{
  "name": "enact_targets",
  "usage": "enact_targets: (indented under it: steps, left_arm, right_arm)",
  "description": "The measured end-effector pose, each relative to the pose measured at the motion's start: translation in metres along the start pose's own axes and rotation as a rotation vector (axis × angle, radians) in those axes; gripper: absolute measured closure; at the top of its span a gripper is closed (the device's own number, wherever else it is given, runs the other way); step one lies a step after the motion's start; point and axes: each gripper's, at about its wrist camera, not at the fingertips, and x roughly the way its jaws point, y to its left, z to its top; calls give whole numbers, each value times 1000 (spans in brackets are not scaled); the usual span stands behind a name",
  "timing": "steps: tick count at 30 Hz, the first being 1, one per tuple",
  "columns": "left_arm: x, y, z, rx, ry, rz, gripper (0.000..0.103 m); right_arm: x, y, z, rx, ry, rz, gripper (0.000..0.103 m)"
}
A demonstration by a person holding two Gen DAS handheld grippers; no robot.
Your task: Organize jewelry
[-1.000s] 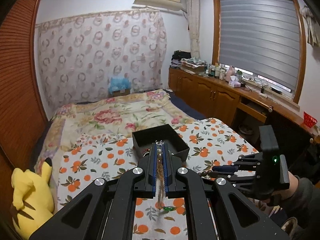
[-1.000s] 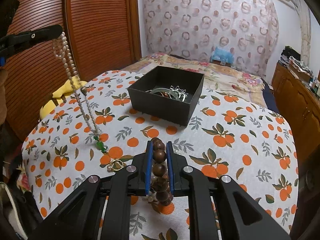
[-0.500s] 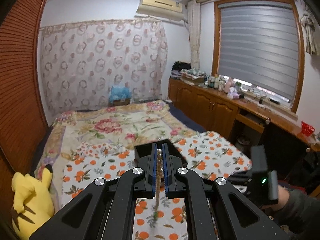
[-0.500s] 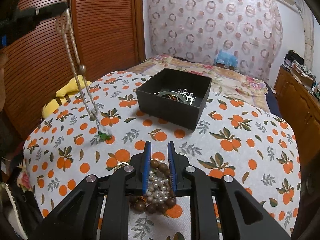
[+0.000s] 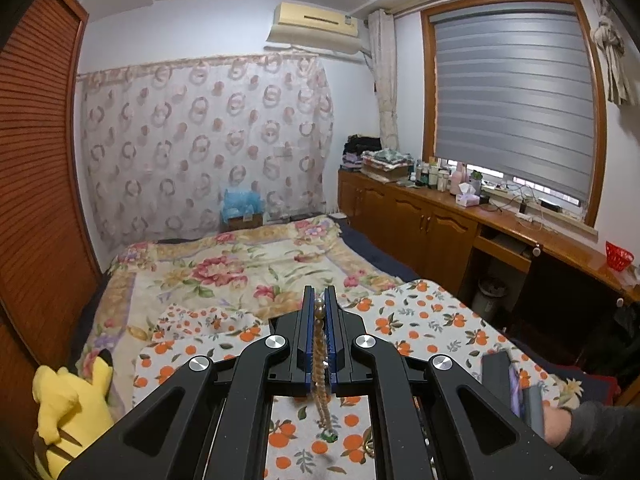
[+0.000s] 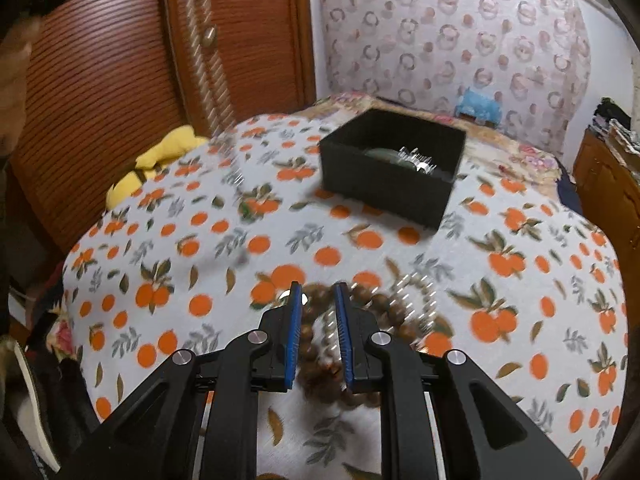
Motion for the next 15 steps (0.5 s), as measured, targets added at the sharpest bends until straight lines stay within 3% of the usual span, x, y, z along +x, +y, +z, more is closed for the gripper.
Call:
enact_targets:
  steps: [4, 8, 10, 11, 12, 15]
  left_arm:
    - [-3, -7, 3, 27, -7, 2, 99]
    - [0, -10, 2, 31, 0, -4, 99]
    - [0, -12, 0, 31, 4, -10, 99]
    - [1, -12, 0, 32, 5, -11, 99]
    - [1, -13, 0, 32, 5, -13, 99]
    - [2, -12, 1, 35, 4, -21, 99]
  right_arm:
    - [6, 5, -5, -14, 26, 6, 84]
    - [-2, 3, 2, 12, -27, 31, 84]
    - [-7, 6, 10, 12, -68, 54, 74]
    - [-9, 7, 13, 12, -83, 60, 53]
    - [-10, 10, 18, 11, -98, 70, 45]
    - [-6, 20, 32, -10, -124, 116, 45]
